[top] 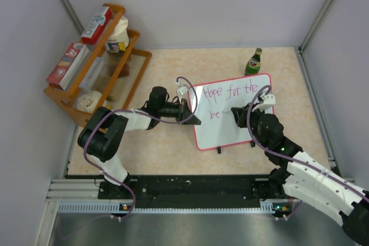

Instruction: Write a sentence on the whiteboard

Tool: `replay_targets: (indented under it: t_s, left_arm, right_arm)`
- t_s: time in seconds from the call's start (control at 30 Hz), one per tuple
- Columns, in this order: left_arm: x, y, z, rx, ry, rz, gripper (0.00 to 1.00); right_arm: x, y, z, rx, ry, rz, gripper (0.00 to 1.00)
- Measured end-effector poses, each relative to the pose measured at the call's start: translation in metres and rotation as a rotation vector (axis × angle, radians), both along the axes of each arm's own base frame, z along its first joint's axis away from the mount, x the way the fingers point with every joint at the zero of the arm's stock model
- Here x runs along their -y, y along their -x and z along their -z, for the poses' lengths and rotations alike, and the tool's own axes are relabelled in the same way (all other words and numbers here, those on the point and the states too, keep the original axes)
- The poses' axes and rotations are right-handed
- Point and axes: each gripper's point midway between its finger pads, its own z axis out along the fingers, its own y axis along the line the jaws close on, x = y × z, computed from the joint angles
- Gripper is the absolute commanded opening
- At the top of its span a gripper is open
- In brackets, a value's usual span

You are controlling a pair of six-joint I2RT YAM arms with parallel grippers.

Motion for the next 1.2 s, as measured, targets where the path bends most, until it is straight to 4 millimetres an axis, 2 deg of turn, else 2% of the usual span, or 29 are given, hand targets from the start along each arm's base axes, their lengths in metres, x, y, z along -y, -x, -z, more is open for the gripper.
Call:
replay_targets:
  t_s: [0.7, 1.2]
  left_arm:
    - [0.0, 0.0, 0.0001, -0.001, -0.001, -0.001, 0.0]
    - [-0.0001, 0.0, 0.0002, -0.002, -0.001, -0.001, 0.0]
  right_arm:
    - [-0.0089, -0.0009, 0.0008, 0.005, -0.012, -0.036, 0.0]
    - [-0.0051, 0.0044, 0.0078, -0.003, -0.009, -0.037, 0.0]
